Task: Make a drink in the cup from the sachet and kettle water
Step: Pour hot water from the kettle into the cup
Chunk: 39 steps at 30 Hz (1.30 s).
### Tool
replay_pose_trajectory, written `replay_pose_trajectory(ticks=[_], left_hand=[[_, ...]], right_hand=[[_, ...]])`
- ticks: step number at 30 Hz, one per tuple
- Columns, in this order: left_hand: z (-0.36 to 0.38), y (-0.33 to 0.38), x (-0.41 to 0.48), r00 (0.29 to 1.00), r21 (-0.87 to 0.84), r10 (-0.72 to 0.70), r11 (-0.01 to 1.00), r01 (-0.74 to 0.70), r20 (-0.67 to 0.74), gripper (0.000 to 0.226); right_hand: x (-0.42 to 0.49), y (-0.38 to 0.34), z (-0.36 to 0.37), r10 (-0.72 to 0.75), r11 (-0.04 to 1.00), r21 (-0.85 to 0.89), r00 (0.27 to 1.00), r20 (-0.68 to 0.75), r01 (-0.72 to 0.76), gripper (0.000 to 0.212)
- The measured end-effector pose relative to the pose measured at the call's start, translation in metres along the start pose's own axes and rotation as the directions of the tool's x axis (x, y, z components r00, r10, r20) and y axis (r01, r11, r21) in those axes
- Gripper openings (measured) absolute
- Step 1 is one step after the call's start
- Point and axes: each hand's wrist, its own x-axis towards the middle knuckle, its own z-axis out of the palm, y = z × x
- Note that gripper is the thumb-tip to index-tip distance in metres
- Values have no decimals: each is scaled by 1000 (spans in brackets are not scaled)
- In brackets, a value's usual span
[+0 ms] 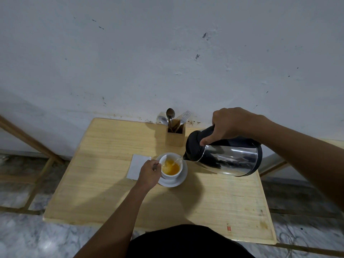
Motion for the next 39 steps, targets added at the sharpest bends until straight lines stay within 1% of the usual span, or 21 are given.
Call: replay_pose_trajectory(ticks=[9, 28, 39], left_hand=[[-1, 2, -1, 1000, 21, 6, 1000, -6, -12, 29], [0, 6, -3, 1000, 8, -26, 1000, 26, -7, 28], [-2, 6, -4, 1000, -11, -17, 1000, 17, 1, 29]], right_hand=[[-4, 2, -5, -4, 1000, -7, 1000, -6, 4, 70], [-7, 6, -2, 23, 999, 33, 1000, 15, -23, 70], [-6, 3, -5, 19, 1000, 20, 1000, 16, -19, 71]])
